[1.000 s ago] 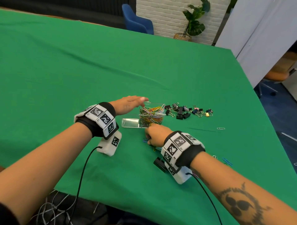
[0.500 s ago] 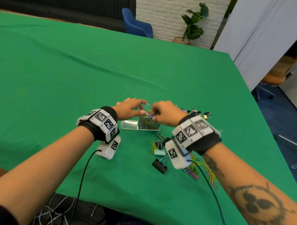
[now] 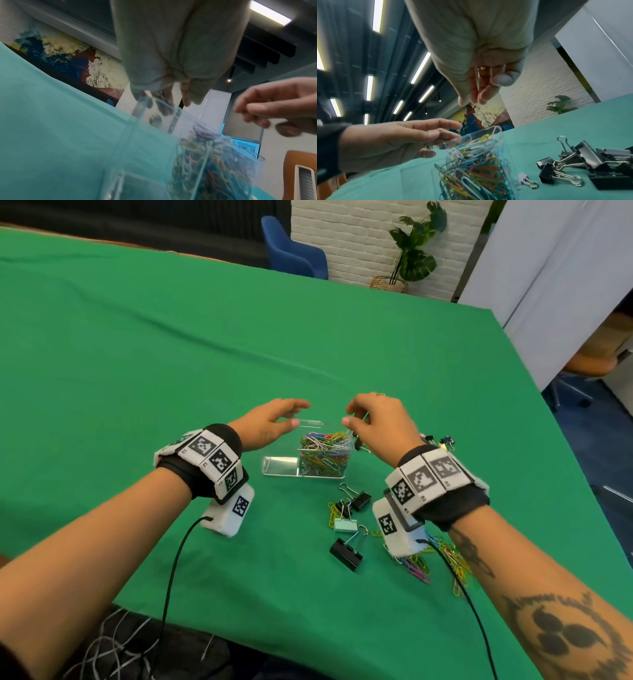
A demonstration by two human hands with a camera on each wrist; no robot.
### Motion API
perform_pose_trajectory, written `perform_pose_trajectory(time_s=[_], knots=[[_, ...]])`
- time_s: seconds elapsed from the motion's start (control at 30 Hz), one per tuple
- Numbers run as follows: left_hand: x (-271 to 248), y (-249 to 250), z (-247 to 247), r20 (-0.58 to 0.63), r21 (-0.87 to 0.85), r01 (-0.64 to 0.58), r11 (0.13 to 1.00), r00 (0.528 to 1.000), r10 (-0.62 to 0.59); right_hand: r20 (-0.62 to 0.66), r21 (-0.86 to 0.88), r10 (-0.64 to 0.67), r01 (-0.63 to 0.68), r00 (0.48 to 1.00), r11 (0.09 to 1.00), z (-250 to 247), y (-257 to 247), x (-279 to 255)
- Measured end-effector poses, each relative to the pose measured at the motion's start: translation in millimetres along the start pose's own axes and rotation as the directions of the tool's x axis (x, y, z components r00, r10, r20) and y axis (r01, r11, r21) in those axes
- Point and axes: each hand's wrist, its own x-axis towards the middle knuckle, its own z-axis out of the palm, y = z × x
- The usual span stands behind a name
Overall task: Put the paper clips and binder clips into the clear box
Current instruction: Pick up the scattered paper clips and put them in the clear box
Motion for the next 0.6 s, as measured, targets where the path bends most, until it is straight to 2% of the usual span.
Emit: perform_pose_trajectory(time_s=[0.03,0.07,0.1,0.13,0.2,0.27,0.37,0.4,0.5,0.53,0.6], knots=[[-8,-2,-7,-0.092,0.045,-0.046,0.998,0.994,0.050,-0.027,0.019,-0.013,0.013,1.000,1.000,-5,3,-7],[-16,-5,-14,-0.132,0.143,-0.092,0.985,0.985,0.111,-0.048,0.043,-0.028,0.030,0.998,0.999,-9,6,-14],[-26,-5,-19,-0.104,0.253,-0.128,0.959,0.982,0.159,-0.058,0.078,-0.046,0.050,0.997,0.996,-13,8,-22],[-34,-5,-22,-0.017,0.356,-0.149,0.923,0.986,0.166,-0.049,0.121,-0.062,0.068,0.997,0.990,-15,9,-29],[-39,-2,-18,0.161,0.521,-0.172,0.836,0.982,0.102,0.029,0.190,-0.097,0.090,0.995,0.978,-12,9,-40],[-31,7,-16,0.200,0.597,-0.185,0.780,0.977,0.079,0.119,0.210,-0.137,0.110,0.983,0.971,-4,4,-47],[-18,22,-16,0.238,0.627,-0.170,0.760,0.971,0.020,0.176,0.211,-0.152,0.113,0.973,0.971,10,0,-50],[-14,26,-16,0.271,0.681,-0.188,0.707,0.963,-0.005,0.184,0.200,-0.148,0.111,0.972,0.973,15,-2,-50],[-7,35,-16,0.310,0.870,-0.265,0.415,0.950,-0.044,0.236,0.126,-0.168,0.141,0.957,0.982,31,-11,-54],[-7,37,-17,0.308,0.893,-0.270,0.361,0.950,-0.048,0.276,0.080,-0.173,0.156,0.946,0.984,36,-15,-57],[-5,39,-20,0.306,0.913,-0.266,0.310,0.948,-0.091,0.346,0.005,-0.167,0.176,0.923,0.984,46,-22,-62]])
